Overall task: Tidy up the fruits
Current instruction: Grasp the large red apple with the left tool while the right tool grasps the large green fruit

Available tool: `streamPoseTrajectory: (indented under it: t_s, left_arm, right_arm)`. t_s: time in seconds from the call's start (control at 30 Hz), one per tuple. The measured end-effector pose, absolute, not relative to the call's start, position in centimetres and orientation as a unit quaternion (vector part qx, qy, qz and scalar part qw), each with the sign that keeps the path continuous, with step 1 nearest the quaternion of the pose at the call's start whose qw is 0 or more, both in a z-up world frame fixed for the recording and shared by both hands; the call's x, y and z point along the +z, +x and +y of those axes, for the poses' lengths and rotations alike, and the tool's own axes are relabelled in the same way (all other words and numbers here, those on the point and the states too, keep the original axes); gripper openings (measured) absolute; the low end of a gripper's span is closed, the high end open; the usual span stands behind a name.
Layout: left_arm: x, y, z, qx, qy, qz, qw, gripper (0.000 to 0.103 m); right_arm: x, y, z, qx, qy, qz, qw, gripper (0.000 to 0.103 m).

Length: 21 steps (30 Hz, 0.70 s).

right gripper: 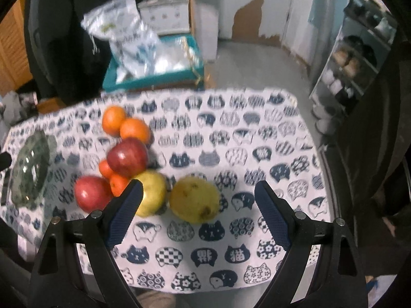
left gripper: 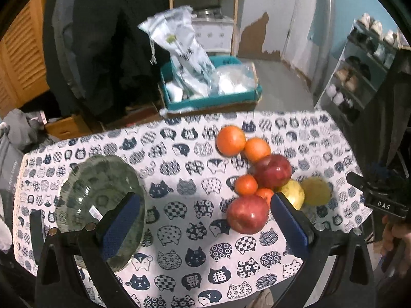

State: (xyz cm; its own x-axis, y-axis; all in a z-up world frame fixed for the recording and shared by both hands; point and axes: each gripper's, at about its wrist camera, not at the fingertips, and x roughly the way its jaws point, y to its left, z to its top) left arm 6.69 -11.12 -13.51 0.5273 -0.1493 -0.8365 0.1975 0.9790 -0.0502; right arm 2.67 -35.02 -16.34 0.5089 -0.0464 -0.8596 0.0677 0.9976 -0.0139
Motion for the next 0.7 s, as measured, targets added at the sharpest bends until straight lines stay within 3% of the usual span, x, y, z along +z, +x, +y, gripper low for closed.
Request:
streamPoseTrajectory:
  t_s: [0.7]
  left_arm:
    - [-23.4, 9.7, -14.6, -0.141, -0.003, 0.586, 0.798, 0.102]
  right_arm:
    - [-25.4, 5.4, -35.3, 0.014, 0.006, 0.595, 0.803, 0.083]
